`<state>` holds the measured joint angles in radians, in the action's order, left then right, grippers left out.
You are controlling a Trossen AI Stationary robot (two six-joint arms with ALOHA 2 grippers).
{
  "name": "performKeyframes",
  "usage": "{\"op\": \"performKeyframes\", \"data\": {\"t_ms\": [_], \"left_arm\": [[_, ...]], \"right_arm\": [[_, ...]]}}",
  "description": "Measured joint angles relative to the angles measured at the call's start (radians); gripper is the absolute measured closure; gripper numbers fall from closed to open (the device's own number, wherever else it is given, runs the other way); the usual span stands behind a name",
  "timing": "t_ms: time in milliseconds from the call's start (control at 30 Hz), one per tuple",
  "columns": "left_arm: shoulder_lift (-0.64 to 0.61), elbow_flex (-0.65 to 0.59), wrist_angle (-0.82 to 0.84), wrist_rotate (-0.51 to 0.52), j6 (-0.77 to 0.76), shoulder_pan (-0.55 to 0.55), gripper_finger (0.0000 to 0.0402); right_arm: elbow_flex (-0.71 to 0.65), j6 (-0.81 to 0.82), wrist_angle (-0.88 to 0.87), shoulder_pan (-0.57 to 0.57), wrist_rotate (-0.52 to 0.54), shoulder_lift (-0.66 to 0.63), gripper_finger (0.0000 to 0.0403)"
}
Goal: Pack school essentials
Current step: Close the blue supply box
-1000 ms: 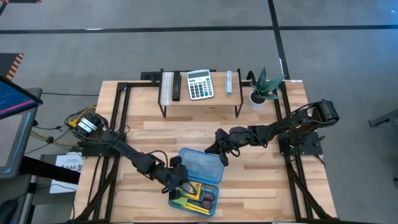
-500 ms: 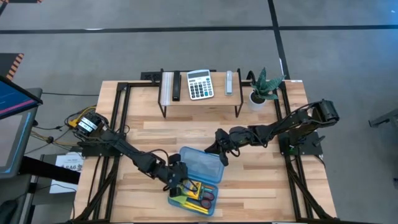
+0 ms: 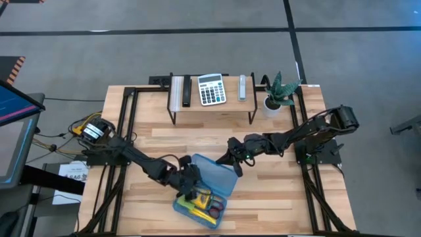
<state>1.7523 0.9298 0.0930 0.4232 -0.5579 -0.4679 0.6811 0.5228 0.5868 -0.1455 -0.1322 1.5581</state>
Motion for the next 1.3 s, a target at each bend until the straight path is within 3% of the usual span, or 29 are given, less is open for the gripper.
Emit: {"op": "performKeyframes", "data": {"t_ms": [567,933,1033,1167,1300], "left_arm": [[0.000,0.028,0.013,0.066,0.031,0.002,0.0401],[-0.088,0.117,0.115,0.159,0.084,-0.101,0.0401],[-0.118,0.117,0.130,0.138,0.084,-0.164,0.0401],[-0.126,0.117,0.125,0.029,0.083,-0.269,0.0401],[-0.083,0.119,0.098,-0.023,0.066,-0.359,0.0401]], "right_arm": [[0.000,0.001,0.032,-0.016,-0.005,-0.001,0.0397],[0.002,0.001,0.017,-0.017,-0.005,0.000,0.0397],[0.002,0.001,0.018,-0.017,-0.005,0.000,0.0397],[0.002,0.001,0.018,-0.017,-0.006,0.000,0.0397],[0.002,0.001,0.019,-0.016,-0.006,0.000,0.0397]]}}
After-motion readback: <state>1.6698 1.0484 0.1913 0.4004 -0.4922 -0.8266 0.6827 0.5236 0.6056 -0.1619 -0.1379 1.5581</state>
